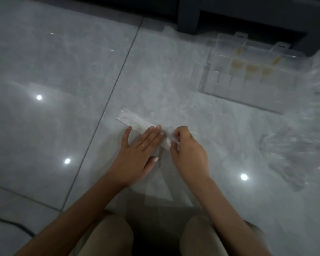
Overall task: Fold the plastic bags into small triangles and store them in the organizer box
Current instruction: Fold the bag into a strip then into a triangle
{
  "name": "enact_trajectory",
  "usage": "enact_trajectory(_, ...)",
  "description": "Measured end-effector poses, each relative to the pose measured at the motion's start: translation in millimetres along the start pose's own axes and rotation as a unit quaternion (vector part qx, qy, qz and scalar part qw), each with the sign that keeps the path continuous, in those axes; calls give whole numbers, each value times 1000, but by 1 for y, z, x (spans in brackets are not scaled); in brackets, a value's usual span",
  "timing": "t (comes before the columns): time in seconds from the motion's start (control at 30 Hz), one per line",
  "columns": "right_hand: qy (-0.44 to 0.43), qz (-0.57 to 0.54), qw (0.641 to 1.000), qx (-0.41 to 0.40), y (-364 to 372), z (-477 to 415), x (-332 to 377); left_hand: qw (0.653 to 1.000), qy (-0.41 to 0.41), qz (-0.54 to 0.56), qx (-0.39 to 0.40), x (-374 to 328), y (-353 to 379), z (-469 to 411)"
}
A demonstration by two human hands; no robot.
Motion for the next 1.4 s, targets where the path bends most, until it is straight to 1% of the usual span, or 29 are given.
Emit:
enact_trajectory(0.1, -6, -48, 998, 43, -4, 4, 3, 1000, 5, 2, 4, 0, 4, 0)
enact_trajectory(0.2, -41, -91, 992, 81, -3, 4, -1, 1000, 11, 21, 15, 0, 7, 2)
enact_trajectory(0.27, -58, -134, 984, 105, -1, 3, -9, 999, 16, 36, 21, 0, 8, 4)
enact_trajectory(0.43, -84, -200, 963, 162, 3, 0, -21, 998, 17, 49, 30, 1, 8, 6)
enact_trajectory(0.53, -103, -207, 953, 194, 1, -1, -21, 998, 19, 53, 34, 2, 9, 6)
enact_trajectory(0.7, -93, -207, 949, 218, -1, -1, -23, 997, 20, 64, 31, 4, 9, 7)
enact_trajectory(0.8, -38, -224, 943, 244, -2, 1, -25, 998, 18, 61, 29, 4, 10, 7)
enact_trajectory(0.9, -35, -192, 953, 231, -1, 1, -25, 997, 18, 63, 30, 4, 10, 7)
enact_trajectory(1.0, -55, -128, 972, 189, 2, -1, -23, 997, 21, 76, 18, 3, 7, 6)
enact_trajectory(1.07, -49, -105, 979, 167, 5, -3, -22, 994, 3, 109, -2, 3, 3, 6)
enact_trajectory(1.13, -35, -90, 982, 161, 9, -4, -21, 985, -43, 163, -38, 4, -7, 5)
enact_trajectory(1.2, -27, -76, 985, 155, 12, -4, -19, 968, -84, 225, -68, 3, -15, 4)
enact_trajectory(1.23, -20, -70, 986, 151, 12, -4, -18, 953, -102, 280, -60, 1, -16, 4)
enact_trajectory(1.3, 2, -64, 987, 149, 13, -4, -18, 900, -143, 410, -26, -3, -16, 2)
enact_trajectory(1.33, 12, -66, 987, 148, 14, -4, -18, 879, -161, 449, -20, -5, -16, 1)
enact_trajectory(1.37, 19, -65, 987, 145, 14, -4, -18, 870, -173, 461, -22, -6, -16, -1)
enact_trajectory(1.4, 24, -59, 988, 142, 14, -3, -17, 869, -182, 459, -28, -6, -16, -3)
Point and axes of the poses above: each hand's wrist, its own z-axis away from the middle knuckle, its own y-axis out of the palm, x = y × z, the point moved 6 cm from there along -z, towards the middle knuckle, and after that the axes turned 4 degrees about -y, right-handed, at the moved point
